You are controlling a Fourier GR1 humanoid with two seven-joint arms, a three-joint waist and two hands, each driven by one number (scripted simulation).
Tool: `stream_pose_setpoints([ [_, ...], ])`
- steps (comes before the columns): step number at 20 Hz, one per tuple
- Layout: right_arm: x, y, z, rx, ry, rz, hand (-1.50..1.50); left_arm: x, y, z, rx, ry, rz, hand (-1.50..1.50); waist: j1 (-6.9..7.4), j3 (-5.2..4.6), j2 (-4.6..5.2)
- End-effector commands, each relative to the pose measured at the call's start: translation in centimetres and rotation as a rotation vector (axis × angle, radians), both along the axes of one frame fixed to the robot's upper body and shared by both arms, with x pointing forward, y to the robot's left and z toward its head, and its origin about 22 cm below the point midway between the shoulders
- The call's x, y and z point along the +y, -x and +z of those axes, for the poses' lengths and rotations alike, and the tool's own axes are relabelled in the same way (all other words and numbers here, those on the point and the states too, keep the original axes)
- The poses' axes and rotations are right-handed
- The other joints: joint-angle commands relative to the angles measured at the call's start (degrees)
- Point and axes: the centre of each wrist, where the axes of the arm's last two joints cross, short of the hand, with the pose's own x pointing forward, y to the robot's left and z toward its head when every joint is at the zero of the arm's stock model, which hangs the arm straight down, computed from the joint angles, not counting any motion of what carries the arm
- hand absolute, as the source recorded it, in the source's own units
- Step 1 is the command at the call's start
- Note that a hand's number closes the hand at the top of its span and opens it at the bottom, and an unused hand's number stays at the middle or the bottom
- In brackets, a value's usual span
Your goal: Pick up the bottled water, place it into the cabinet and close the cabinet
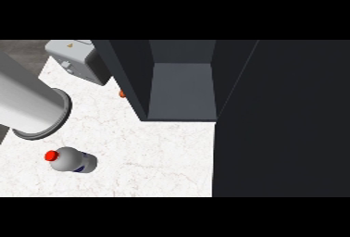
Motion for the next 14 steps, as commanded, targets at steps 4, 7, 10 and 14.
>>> stream_pose_setpoints([
  [4, 0.7, 2.6, 2.1, -0.007, -0.025, 0.046, -1.50, -1.0, 2.9, 1.7, -0.049, 0.046, 0.011, -1.50, -0.07, 0.01, 0.16],
  [7, 0.2, 2.8, 2.4, -0.018, -0.001, 0.017, -1.50, -1.8, 3.8, 0.7, -0.038, 0.032, 0.026, -1.50, 0.22, 0.01, 0.03],
  [10, 0.5, 3.9, 1.8, -0.008, -0.010, 0.021, -1.50, -1.8, 4.2, 0.9, -0.041, 0.050, 0.035, -1.50, -0.19, 0.02, -0.05],
  [14, 0.1, 5.2, 2.2, -0.005, 0.004, 0.007, -1.50, -1.6, 4.1, -0.8, -0.018, 0.017, 0.029, -1.50, -0.53, -0.01, -0.05],
])
